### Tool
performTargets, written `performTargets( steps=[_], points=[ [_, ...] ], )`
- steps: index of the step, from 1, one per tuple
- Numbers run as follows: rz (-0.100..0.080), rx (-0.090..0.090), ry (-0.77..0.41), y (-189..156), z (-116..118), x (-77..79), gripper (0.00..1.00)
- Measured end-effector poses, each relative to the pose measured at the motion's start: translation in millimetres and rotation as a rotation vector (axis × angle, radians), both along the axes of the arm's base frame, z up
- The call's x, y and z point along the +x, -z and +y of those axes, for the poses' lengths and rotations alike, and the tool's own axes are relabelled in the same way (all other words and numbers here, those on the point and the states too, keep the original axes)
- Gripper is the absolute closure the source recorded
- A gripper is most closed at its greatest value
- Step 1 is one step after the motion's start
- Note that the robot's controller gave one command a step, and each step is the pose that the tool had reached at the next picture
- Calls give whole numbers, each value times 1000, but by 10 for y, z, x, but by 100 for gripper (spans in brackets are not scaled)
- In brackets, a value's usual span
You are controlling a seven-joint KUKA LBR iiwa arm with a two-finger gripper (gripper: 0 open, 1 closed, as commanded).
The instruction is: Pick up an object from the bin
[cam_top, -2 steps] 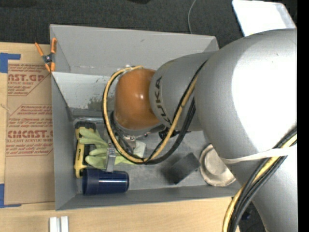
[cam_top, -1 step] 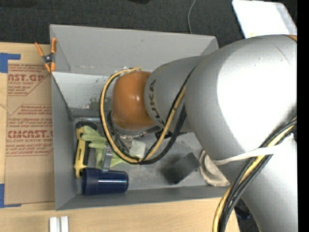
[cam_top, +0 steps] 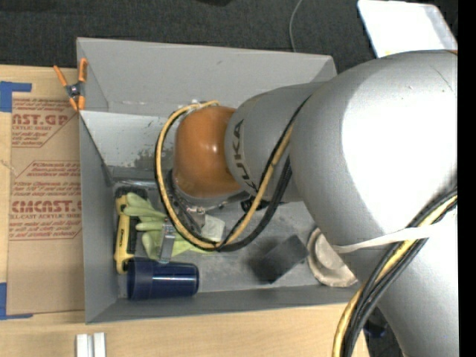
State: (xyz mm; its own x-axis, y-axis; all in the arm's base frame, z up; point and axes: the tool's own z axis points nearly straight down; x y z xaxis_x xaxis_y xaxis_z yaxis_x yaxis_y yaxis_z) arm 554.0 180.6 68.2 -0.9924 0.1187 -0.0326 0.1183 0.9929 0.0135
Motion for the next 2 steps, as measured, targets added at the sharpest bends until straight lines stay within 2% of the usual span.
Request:
performTargets(
  steps=[1, 2],
  points=[
    [7, 0, 270, -10, 405, 103, 0],
    [10, -6, 326, -9, 513, -64, 100]
  ],
)
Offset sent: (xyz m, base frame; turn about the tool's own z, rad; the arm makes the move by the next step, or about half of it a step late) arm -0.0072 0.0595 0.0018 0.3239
